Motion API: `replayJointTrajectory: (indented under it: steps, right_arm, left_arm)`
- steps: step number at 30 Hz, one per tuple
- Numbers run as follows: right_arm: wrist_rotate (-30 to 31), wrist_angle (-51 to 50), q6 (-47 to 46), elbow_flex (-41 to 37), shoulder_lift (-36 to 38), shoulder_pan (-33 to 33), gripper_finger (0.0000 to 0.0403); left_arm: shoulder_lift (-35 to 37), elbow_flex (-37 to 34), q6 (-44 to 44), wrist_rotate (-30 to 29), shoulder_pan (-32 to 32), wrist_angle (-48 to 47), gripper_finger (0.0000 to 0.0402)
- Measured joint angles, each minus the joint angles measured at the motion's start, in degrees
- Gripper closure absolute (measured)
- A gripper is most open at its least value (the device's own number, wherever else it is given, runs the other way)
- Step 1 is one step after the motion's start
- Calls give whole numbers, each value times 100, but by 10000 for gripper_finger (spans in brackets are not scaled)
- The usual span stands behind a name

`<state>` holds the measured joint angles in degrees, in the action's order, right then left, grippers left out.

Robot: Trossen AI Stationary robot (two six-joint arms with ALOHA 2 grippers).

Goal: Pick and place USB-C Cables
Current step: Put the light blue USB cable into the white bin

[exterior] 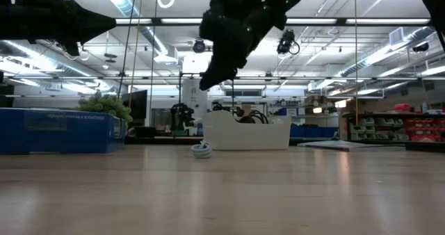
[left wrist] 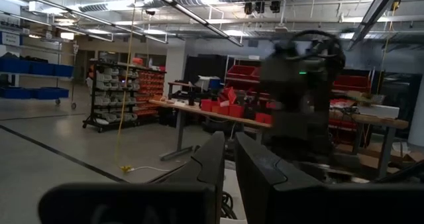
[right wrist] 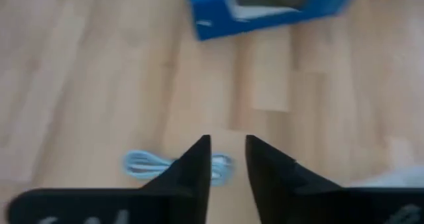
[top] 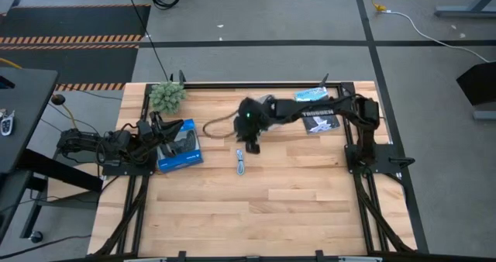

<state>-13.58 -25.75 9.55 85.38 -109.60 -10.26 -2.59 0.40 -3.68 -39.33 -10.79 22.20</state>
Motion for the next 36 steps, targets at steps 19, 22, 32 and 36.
replayJointTrajectory:
  steps: [19, 22, 32, 36]
  right_arm:
    - [747, -303, 987, -49, -15, 1206, 160]
    - [766, -79, 990, 158, -131, 1263, 164]
    - [601, 69, 1615, 582, -1095, 1051, 167]
    - [614, -759, 2025, 693, -1258, 1051, 169]
  left_arm:
    - [0, -1, -2, 0, 0, 0, 358]
    - [0, -1, -2, 0, 2, -1, 358]
    - [-90, -2, 0, 7, 0, -35, 358]
    - [-96, 0, 0, 10, 2, -71, 358]
